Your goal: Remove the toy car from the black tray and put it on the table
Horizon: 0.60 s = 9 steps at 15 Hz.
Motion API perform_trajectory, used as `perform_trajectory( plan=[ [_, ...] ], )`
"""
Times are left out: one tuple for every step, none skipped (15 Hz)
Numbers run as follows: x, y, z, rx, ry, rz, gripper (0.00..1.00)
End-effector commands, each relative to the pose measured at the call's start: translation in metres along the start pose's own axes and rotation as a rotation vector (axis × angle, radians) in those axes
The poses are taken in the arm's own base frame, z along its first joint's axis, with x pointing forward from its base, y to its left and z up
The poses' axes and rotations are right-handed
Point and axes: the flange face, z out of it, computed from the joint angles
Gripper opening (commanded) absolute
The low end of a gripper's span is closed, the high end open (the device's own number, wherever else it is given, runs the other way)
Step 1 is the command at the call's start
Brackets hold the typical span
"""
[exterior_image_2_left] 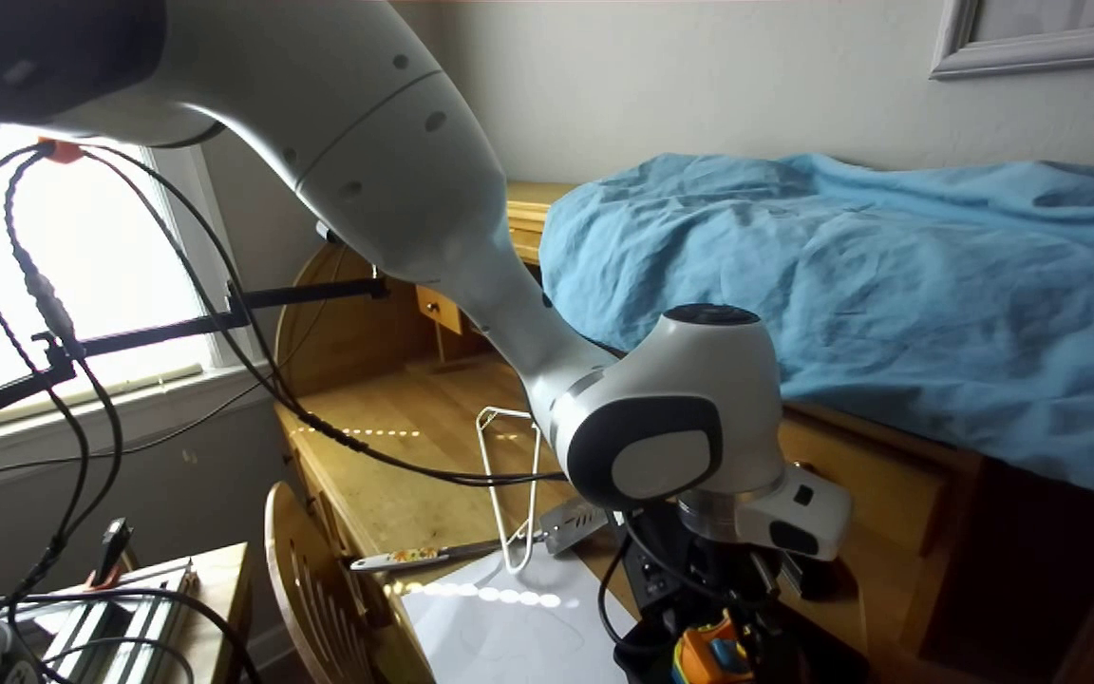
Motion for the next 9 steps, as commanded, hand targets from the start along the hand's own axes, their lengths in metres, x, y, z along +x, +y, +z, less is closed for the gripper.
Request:
perform_trajectory(
  plan=[
    [-0.005,0.005,0.004,0.017,-0.007,0.016,0.65],
    [-0.005,0.005,0.004,0.018,-0.007,0.015,0.64],
    [-0.005,0.005,0.003,0.016,-0.008,0.013,0.63],
    [-0.005,0.004,0.001,0.011,-0.009,0.015,0.62],
    [-0.006,0.004,-0.001,0.008,-0.015,0.019,0.62],
    [-0.009,0.003,-0.005,0.003,-0.019,0.016,0.61],
    [-0.013,0.003,-0.011,-0.004,-0.016,0.017,0.60],
    [-0.016,0.003,-0.014,-0.004,-0.018,0.012,0.60],
    [-0.021,0.003,-0.019,0.000,-0.021,0.007,0.60]
  ],
)
